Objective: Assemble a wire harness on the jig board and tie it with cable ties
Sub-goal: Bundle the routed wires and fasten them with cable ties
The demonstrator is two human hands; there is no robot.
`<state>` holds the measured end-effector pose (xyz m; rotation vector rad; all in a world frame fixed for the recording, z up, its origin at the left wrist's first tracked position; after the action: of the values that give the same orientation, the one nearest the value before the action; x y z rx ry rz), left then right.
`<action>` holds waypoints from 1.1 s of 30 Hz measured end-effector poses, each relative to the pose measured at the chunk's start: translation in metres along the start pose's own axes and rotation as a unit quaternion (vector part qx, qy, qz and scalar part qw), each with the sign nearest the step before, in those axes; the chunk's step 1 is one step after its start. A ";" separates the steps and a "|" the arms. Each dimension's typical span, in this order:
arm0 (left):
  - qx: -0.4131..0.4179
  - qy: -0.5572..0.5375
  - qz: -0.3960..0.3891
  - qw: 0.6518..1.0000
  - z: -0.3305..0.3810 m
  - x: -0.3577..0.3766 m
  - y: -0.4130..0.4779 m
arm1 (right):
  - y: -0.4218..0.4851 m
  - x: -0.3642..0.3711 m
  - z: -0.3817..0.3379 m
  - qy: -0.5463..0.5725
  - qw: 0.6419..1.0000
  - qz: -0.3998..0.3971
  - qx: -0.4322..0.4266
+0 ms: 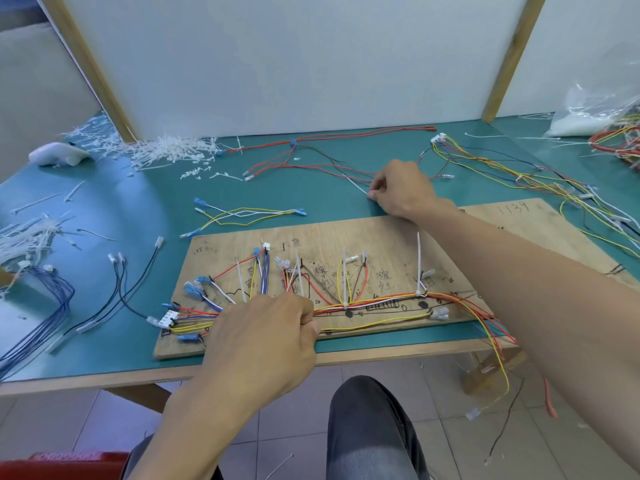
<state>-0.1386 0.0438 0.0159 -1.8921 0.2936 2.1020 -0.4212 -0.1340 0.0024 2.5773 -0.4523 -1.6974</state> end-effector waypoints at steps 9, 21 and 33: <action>0.012 -0.001 0.025 1.000 -0.001 0.003 -0.001 | -0.043 -0.067 -0.013 -0.086 0.984 0.014 -0.156; 0.033 -0.200 0.085 0.976 -0.017 0.016 -0.013 | -0.183 -0.108 -0.086 -0.122 0.932 0.039 -0.340; 0.039 -0.235 0.124 0.963 -0.010 0.014 -0.020 | -0.194 -0.059 -0.105 -0.264 0.870 0.020 -0.417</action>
<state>-0.1234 0.0599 0.0020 -1.3093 0.5126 2.5788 -0.3038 0.0520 0.0640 1.4855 0.2128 -1.9690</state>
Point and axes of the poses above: each hand's wrist, its own y-axis towards the middle knuckle, its own x-axis out of the palm, z = x × y, the point moved 1 cm from there along y, towards the middle knuckle, and after that the axes turned 1 degree about z, right-handed, at the moved point
